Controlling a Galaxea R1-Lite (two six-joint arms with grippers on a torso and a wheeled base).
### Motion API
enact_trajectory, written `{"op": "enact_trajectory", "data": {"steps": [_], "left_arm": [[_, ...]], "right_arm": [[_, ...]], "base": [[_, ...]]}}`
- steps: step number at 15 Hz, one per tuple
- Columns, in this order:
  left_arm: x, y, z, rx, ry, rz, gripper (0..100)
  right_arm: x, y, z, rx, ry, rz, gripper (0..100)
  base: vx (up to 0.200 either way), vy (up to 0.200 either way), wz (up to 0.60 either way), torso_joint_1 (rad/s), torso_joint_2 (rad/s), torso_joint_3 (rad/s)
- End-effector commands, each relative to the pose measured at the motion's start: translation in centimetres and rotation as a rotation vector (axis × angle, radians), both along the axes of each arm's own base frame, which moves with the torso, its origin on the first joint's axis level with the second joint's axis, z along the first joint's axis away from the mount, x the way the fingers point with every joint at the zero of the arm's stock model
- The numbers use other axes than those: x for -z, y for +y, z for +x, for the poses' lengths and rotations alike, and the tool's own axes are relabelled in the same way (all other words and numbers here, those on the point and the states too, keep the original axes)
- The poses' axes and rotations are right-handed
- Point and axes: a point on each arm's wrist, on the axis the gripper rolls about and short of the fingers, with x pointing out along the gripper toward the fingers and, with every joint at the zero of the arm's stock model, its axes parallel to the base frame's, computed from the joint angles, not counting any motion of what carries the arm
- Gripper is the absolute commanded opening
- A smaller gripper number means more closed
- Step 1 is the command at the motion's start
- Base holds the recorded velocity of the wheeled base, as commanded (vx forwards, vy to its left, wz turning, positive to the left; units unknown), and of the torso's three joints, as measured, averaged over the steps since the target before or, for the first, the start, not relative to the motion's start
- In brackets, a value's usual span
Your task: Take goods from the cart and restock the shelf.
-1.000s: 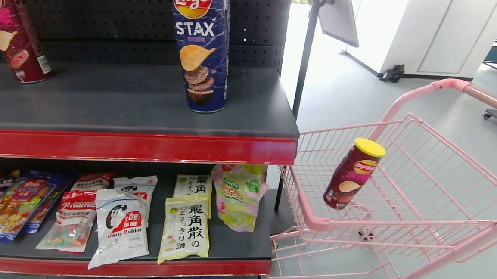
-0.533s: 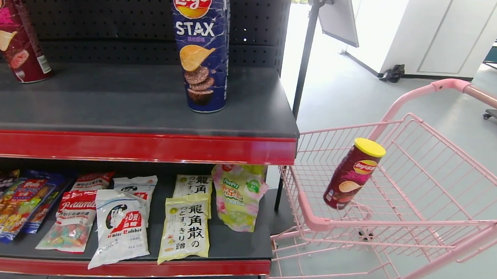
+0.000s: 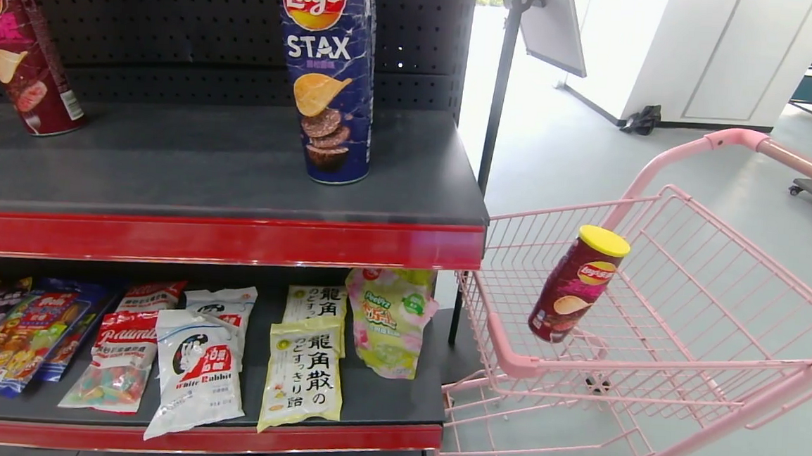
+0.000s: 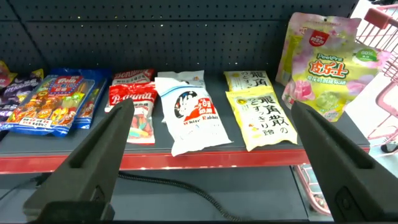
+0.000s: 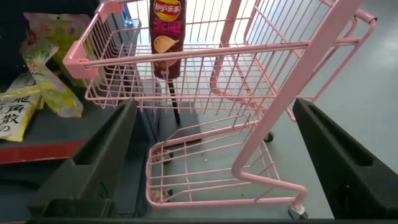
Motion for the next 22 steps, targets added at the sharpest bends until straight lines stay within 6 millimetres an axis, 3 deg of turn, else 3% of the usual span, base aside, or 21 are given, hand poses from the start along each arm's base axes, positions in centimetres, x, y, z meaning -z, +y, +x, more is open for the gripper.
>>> {"op": "enact_trajectory", "data": {"steps": [1, 2, 3, 6, 7, 9, 10, 11, 12, 13, 14, 15, 17, 20, 22], "left_arm": [[0.0, 0.0, 0.0, -0.001, 0.001, 0.0, 100], [0.0, 0.0, 0.0, -0.001, 0.0, 0.0, 100], [0.0, 0.0, 0.0, -0.001, 0.001, 0.0, 100], [0.0, 0.0, 0.0, -0.001, 0.001, 0.0, 100], [0.0, 0.0, 0.0, -0.001, 0.001, 0.0, 100], [0.0, 0.0, 0.0, -0.001, 0.001, 0.0, 100], [0.0, 0.0, 0.0, -0.001, 0.001, 0.0, 100], [0.0, 0.0, 0.0, -0.001, 0.001, 0.0, 100], [0.0, 0.0, 0.0, -0.001, 0.001, 0.0, 100], [0.0, 0.0, 0.0, -0.001, 0.001, 0.0, 100], [0.0, 0.0, 0.0, -0.001, 0.001, 0.0, 100], [0.0, 0.0, 0.0, -0.001, 0.001, 0.0, 100], [0.0, 0.0, 0.0, -0.001, 0.001, 0.0, 100], [0.0, 0.0, 0.0, -0.001, 0.001, 0.0, 100], [0.0, 0.0, 0.0, -0.001, 0.001, 0.0, 100]], "right_arm": [[0.0, 0.0, 0.0, 0.002, 0.001, -0.004, 100], [-5.0, 0.0, -0.9, -0.028, -0.129, -0.033, 100], [-8.4, 0.1, 0.2, -0.088, -0.082, -0.028, 100], [-13.4, 0.3, 3.6, -0.147, -0.003, 0.104, 100], [-16.5, 0.4, 6.4, -0.171, 0.023, 0.125, 100], [-19.1, 0.5, 13.8, -0.211, 0.113, 0.13, 100], [-19.1, -0.4, 17.4, -0.177, 0.125, 0.102, 100], [-17.7, -2.6, 21.6, -0.156, 0.129, -0.013, 100], [-16.0, -4.2, 23.9, -0.223, 0.126, -0.134, 100], [-14.8, -4.7, 24.9, -0.296, 0.138, -0.179, 100], [-12.0, -4.8, 26.3, -0.472, 0.189, -0.209, 100], [-10.4, -5.1, 27.2, -0.565, 0.211, -0.213, 100], [-7.2, -6.5, 29.8, -0.658, 0.241, -0.263, 100], [-5.2, -7.4, 33.2, -0.696, 0.264, -0.252, 100], [-4.5, -6.9, 34.8, -0.746, 0.261, -0.235, 100]], "base": [[0.0, 0.0, 0.0, 0.0, 0.0, 0.0], [0.0, 0.0, 0.0, 0.0, 0.0, 0.0], [0.0, 0.0, 0.0, 0.0, 0.0, 0.0], [0.0, 0.0, 0.0, 0.0, 0.0, 0.0], [0.0, 0.0, 0.0, 0.0, 0.0, 0.0], [0.0, 0.0, 0.0, 0.0, 0.0, 0.0], [0.0, 0.0, 0.0, 0.0, 0.0, 0.0], [0.0, 0.0, 0.0, 0.0, 0.0, 0.0], [0.0, 0.0, 0.0, 0.0, 0.0, 0.0], [0.0, 0.0, 0.0, 0.0, 0.0, 0.0], [0.0, 0.0, 0.0, 0.0, 0.0, 0.0], [0.0, 0.0, 0.0, 0.0, 0.0, 0.0], [0.0, 0.0, 0.0, 0.0, 0.0, 0.0], [0.0, 0.0, 0.0, 0.0, 0.0, 0.0], [0.0, 0.0, 0.0, 0.0, 0.0, 0.0]]}}
